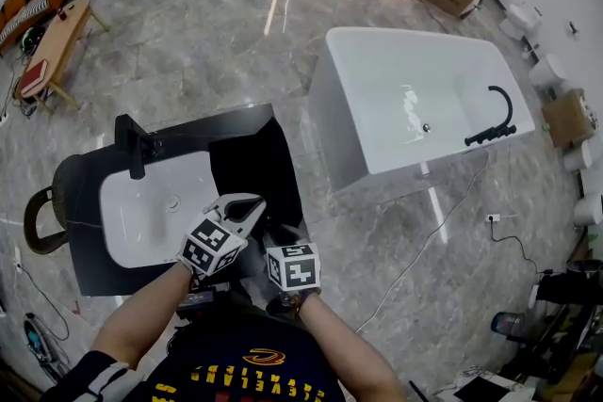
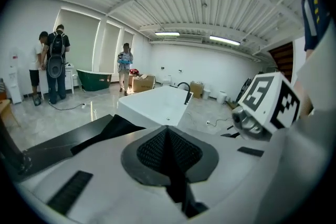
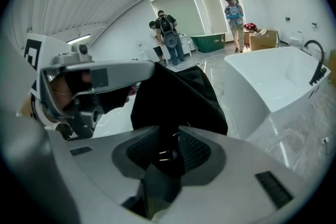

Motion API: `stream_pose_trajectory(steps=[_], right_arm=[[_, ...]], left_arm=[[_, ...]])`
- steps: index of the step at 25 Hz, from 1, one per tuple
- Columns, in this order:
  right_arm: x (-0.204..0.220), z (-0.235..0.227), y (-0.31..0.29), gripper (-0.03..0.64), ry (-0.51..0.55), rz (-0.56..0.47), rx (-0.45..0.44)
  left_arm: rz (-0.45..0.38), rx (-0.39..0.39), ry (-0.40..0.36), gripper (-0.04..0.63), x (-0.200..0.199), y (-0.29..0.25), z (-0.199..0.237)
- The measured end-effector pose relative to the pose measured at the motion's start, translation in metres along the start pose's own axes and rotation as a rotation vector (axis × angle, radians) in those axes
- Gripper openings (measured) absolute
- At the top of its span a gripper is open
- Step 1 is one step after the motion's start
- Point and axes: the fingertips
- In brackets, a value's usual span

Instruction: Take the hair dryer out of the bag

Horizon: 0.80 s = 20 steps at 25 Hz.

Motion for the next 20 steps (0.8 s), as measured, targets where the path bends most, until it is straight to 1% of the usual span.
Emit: stream_pose_trajectory(steps=[2, 3, 7, 8, 10, 14, 16, 20], right_arm=[[-0.002, -0.007, -0.008, 0.110, -0.007, 0.018, 0.016], [-0.002, -0.010, -0.012, 0.110, -0.012, 0.030, 0.022], [0.000, -0.021, -0.027, 0.110, -0.037, 0.077, 0.035], [0.001, -0.024, -0.031, 0.112, -0.043, 0.087, 0.039], [0.002, -0.028, -0.037, 0.139, -0.046, 0.100, 0.052], [-0.001, -0.031, -0.042, 0.152, -0.013, 0.111, 0.090], [-0.001, -0.033, -0.044, 0.196, 0.016, 0.116, 0.121], [0.001, -0.030, -0.053, 0.202, 0.034, 0.148, 0.131]], left_arm=[[-0.029, 0.016, 0.042, 0.010, -0.003, 0.002, 0.000], [-0.036, 0.019, 0.055, 0.010, -0.004, 0.003, 0.000], [-0.046, 0.031, 0.079, 0.009, -0.002, 0.006, -0.002], [-0.044, 0.034, 0.085, 0.011, 0.000, 0.006, -0.002], [-0.036, 0.037, 0.103, 0.009, 0.005, 0.006, -0.003], [-0.003, 0.026, 0.146, 0.010, 0.022, 0.005, 0.002], [0.009, 0.018, 0.160, 0.011, 0.030, 0.005, 0.005], [0.023, 0.022, 0.177, 0.010, 0.038, 0.006, 0.006]])
Point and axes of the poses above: the fingertips, and each gripper's own axes: y backward along the fingers, z to its left, x out of its underside, and after that the axes turned 6 degrees about -x, right-handed
